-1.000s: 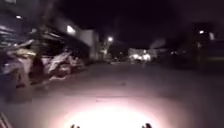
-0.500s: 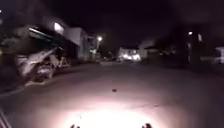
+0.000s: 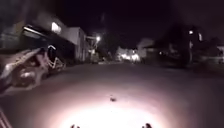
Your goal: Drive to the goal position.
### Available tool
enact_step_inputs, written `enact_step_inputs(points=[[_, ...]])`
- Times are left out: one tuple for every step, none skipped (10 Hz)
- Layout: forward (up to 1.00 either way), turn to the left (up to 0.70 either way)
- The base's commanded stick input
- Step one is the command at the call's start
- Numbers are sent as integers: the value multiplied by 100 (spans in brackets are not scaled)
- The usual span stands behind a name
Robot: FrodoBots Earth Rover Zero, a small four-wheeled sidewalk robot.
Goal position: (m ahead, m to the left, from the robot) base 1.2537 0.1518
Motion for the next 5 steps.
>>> enact_step_inputs(points=[[85, 0], [85, 0], [85, 0], [85, 0], [85, 0]])
